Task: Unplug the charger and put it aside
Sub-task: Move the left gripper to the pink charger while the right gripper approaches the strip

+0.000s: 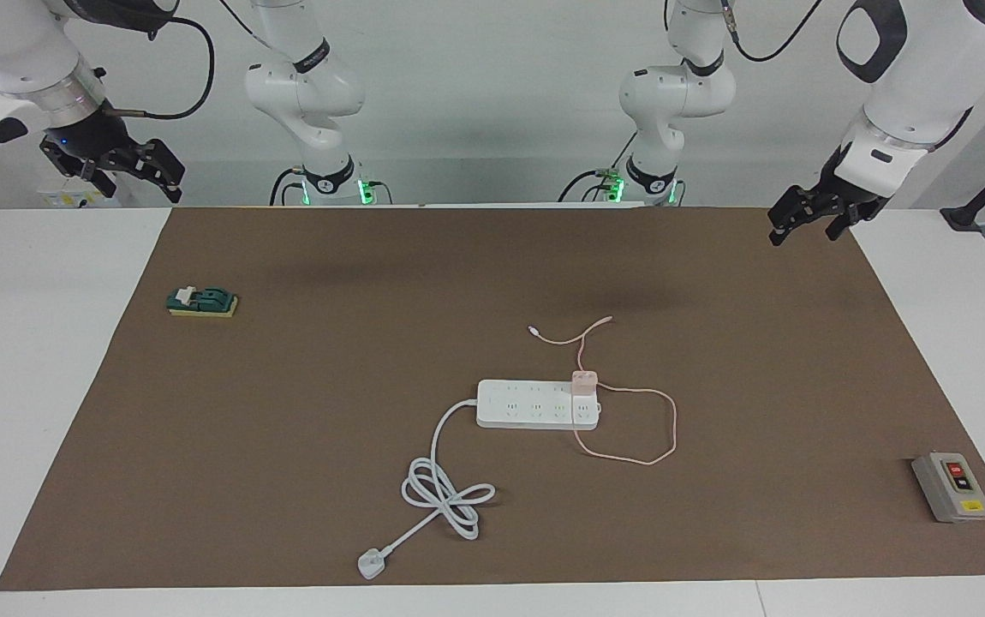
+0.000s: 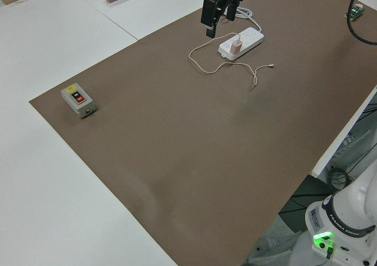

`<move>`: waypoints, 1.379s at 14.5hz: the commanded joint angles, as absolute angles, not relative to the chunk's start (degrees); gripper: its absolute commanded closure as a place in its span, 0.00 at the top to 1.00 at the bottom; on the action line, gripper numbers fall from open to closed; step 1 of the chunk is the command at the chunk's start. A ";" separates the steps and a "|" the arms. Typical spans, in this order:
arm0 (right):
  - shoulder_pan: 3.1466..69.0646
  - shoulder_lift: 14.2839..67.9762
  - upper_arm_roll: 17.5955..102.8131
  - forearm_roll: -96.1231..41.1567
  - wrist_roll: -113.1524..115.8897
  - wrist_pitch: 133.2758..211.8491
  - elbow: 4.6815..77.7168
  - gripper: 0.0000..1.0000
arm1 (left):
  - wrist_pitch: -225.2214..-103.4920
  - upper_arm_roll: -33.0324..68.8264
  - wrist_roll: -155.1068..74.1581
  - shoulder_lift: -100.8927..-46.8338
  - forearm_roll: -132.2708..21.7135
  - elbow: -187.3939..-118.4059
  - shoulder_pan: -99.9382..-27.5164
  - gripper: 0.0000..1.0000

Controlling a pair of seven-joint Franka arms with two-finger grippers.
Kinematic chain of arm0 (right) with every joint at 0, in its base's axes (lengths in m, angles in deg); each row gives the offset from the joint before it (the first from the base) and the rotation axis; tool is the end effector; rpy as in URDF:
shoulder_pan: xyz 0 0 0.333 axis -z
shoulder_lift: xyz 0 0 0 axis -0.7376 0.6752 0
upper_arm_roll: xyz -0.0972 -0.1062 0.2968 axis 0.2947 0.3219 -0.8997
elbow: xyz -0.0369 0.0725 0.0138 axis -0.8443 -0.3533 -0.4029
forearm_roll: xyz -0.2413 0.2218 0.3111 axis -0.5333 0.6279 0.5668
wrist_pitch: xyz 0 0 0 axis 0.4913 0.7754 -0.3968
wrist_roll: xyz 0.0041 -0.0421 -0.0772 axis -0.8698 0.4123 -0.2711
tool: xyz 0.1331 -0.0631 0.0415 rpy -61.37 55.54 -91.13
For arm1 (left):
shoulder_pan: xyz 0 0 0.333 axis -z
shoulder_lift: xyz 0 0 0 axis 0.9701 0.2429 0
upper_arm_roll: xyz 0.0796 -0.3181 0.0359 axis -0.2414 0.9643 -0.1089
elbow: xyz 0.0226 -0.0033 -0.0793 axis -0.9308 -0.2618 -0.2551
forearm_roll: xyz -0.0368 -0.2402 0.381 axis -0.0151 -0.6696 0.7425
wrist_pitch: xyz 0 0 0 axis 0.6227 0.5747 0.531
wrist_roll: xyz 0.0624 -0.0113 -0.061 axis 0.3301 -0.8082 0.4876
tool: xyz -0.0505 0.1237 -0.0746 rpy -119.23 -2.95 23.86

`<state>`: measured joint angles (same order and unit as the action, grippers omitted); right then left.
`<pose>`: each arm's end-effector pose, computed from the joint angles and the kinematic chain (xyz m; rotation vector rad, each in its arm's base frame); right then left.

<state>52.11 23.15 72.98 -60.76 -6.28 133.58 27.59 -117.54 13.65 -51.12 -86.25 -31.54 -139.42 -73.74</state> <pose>0.5592 -0.1094 0.6061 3.0925 -0.2714 -0.2465 0.5995 -0.0140 0.5680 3.1142 0.1053 -0.0492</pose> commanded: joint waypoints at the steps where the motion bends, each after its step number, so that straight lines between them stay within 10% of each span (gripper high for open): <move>1: 52.45 21.31 72.06 -56.77 -17.05 135.38 31.84 1.00 | -119.84 13.81 -44.09 -88.05 -32.25 -142.57 -73.40 1.00; 12: 44.81 24.20 71.62 -40.61 -59.93 143.89 37.20 0.95 | -137.14 14.08 11.68 -89.56 -32.25 -152.07 -67.42 1.00; 20: 39.02 30.44 71.62 -31.37 -76.04 154.00 38.25 1.00 | -138.83 14.25 45.57 -72.96 -27.50 -142.77 -62.06 1.00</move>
